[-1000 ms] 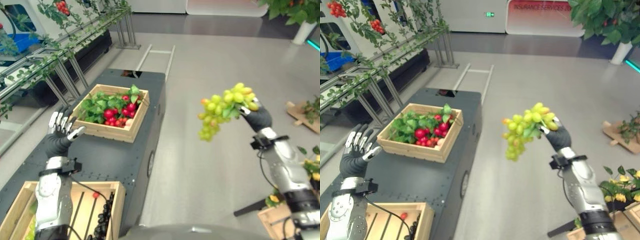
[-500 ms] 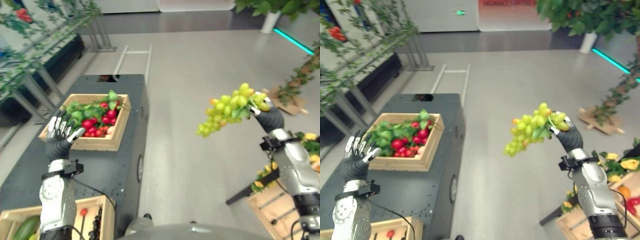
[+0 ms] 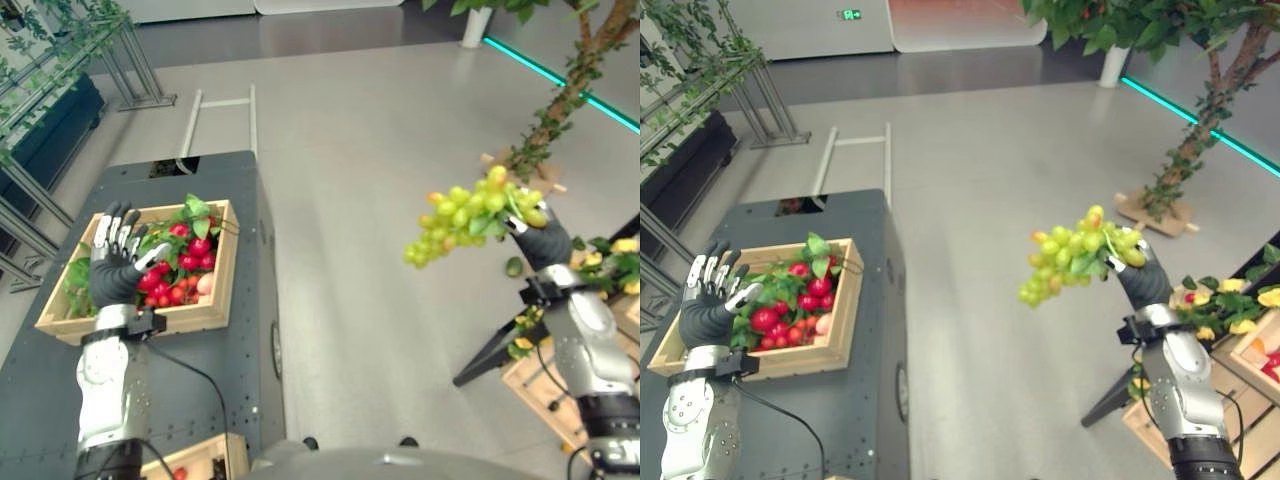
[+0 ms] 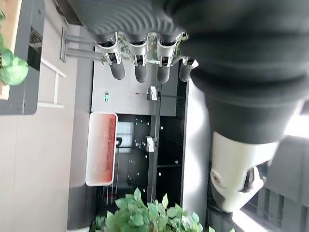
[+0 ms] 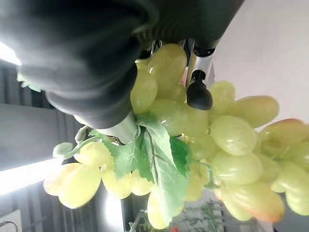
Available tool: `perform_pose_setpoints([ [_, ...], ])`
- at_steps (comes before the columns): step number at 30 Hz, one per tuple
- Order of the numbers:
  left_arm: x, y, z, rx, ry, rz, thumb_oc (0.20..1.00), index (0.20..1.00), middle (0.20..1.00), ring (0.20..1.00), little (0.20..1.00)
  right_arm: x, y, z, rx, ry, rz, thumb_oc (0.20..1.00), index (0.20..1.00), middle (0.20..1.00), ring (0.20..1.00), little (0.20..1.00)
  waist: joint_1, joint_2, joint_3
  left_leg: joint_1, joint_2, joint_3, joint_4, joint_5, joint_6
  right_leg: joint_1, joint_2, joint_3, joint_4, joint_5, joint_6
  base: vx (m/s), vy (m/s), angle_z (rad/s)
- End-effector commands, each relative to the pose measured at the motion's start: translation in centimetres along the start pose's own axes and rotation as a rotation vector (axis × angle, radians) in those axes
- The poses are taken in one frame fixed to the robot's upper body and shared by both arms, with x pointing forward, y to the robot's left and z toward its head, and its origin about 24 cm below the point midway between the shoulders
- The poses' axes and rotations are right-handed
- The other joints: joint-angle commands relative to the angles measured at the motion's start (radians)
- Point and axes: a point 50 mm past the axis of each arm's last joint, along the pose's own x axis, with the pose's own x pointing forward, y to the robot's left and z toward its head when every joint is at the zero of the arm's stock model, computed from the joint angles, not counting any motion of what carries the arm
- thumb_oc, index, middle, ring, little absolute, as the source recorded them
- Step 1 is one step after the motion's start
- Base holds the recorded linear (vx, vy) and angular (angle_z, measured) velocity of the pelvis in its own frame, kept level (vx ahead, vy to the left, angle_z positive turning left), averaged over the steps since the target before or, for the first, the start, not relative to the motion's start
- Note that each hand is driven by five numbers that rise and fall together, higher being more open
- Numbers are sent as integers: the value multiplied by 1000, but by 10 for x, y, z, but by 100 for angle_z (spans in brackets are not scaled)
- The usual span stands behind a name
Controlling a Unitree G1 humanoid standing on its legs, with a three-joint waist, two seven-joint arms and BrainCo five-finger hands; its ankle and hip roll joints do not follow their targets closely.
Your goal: Pick up the fruits from the basket on one side to the basket on the other side
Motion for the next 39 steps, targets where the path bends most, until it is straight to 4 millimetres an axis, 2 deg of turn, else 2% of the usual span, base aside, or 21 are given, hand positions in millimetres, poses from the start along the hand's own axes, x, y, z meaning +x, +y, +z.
perform_pose_setpoints([
  [1,8,1,29,102,-121,-75,1000,1000,1000,1000,1000,14,0,39,-10,-203,12,200,200,200,200,200,4,-7,-68,-59,-28,-17,83,-72,-18,37,-125,-46,74,-10,111,7,136,-29],
  [6,5,-2,23,101,-87,-100,1000,1000,1000,1000,1000,6,-6,42,-29,-219,-24,200,200,200,200,200,-18,6,-60,-28,-48,-2,85,-86,2,24,-159,-27,139,17,123,0,131,-16],
  [9,1,-11,17,74,-59,-141,1000,1000,1000,1000,1000,0,-13,50,-63,-244,-62,200,200,200,200,200,-40,6,-64,-16,-75,10,67,-77,11,14,-210,-32,113,87,140,-23,113,-18],
  [10,0,-11,15,74,-50,-147,1000,1000,1000,1000,1000,0,-13,50,-69,-242,-65,200,200,200,200,200,-39,8,-66,-8,-70,4,64,-91,8,15,-213,-27,108,81,155,-38,84,-15],
  [11,-1,-13,14,77,-39,-159,1000,1000,1000,1000,1000,0,-14,52,-73,-248,-70,200,200,200,200,200,-32,8,-63,-12,-74,25,65,-82,13,14,-228,-76,111,86,142,11,94,-21],
  [12,-2,-14,12,75,-25,-169,1000,1000,1000,1000,1000,0,-14,53,-66,-255,-78,200,200,200,200,200,-25,14,-65,-3,-69,26,64,-98,11,23,-219,-102,140,57,155,-59,114,-30],
  [13,-2,-16,10,69,-17,-177,1000,1000,1000,1000,1000,2,-15,54,-60,-262,-84,200,200,200,200,200,-16,16,-61,-3,-68,38,65,-98,12,28,-213,-147,178,36,151,-18,98,-63],
  [15,-3,-17,9,58,-9,-184,1000,1000,1000,1000,1000,10,-10,54,-38,-277,-72,200,200,200,200,200,-6,18,-52,4,-73,68,54,-89,21,20,-206,-239,293,21,163,-62,82,-78],
  [16,-3,-17,10,58,-9,-183,1000,1000,1000,1000,1000,10,-10,54,-38,-277,-72,200,200,200,200,200,-6,17,-52,5,-74,68,53,-89,21,19,-208,-238,295,20,164,-57,35,-58],
  [17,-3,-16,10,56,-7,-184,1000,1000,1000,1000,1000,16,-5,55,-40,-277,-45,200,200,200,200,200,-7,21,-47,19,-72,95,37,-80,29,-6,-201,-280,366,32,178,-38,4,-49],
  [19,-4,-16,9,51,1,-180,1000,1000,1000,1000,1000,20,-1,54,-40,-272,-30,200,200,200,200,200,-8,22,-38,30,-68,107,17,-74,33,-40,-204,-291,404,33,184,-64,-102,-78],
  [20,-6,-16,8,48,9,-185,1000,1000,1000,1000,1000,21,1,54,-39,-268,-18,200,200,200,200,200,0,14,-45,30,-68,124,2,-68,27,-15,-198,-312,308,41,182,-71,-206,-80],
  [23,-13,-15,2,20,39,-168,1000,1000,1000,1000,1000,24,3,56,-26,-280,-13,200,200,200,200,200,19,15,-53,19,-54,122,-15,-51,14,-6,-158,-281,221,25,166,-27,-212,-41],
  [25,-17,-14,-3,0,65,-162,1000,1000,1000,1000,1000,26,5,57,-41,-278,-12,200,200,200,200,200,27,19,-59,11,-37,140,-19,-43,5,-15,-143,-283,189,23,155,-12,-184,-46],
  [32,-25,-5,-10,-3,98,-93,1000,1000,1000,1000,1000,12,-3,51,-72,-254,-64,200,200,200,200,200,2,-9,-74,-19,14,192,15,-56,-26,11,-66,-272,60,-14,114,-4,-190,-18],
  [35,-26,-1,-7,4,80,-67,1000,1000,1000,1000,1000,7,-1,51,-72,-264,-71,200,200,200,200,200,-12,-30,-81,-45,46,228,71,-72,-50,30,-15,-240,-9,-30,96,7,-187,-10],
  [37,-25,0,-7,3,77,-60,1000,1000,1000,1000,1000,6,-1,50,-62,-268,-77,200,200,200,200,200,-13,-39,-78,-57,61,242,109,-82,-62,39,3,-225,-34,-31,88,2,-153,-26],
  [38,-25,-1,-7,0,75,-53,1000,1000,1000,1000,1000,7,-1,49,-66,-275,-90,200,200,200,200,200,-3,-51,-74,-63,79,243,157,-98,-76,61,31,-202,-69,-33,77,7,-201,-34],
  [39,-24,-1,-7,-3,69,-51,1000,1000,1000,1000,1000,7,-1,49,-67,-273,-93,200,200,200,200,200,9,-58,-69,-76,77,202,189,-106,-86,67,44,-184,-82,-38,70,-4,-156,-29],
])
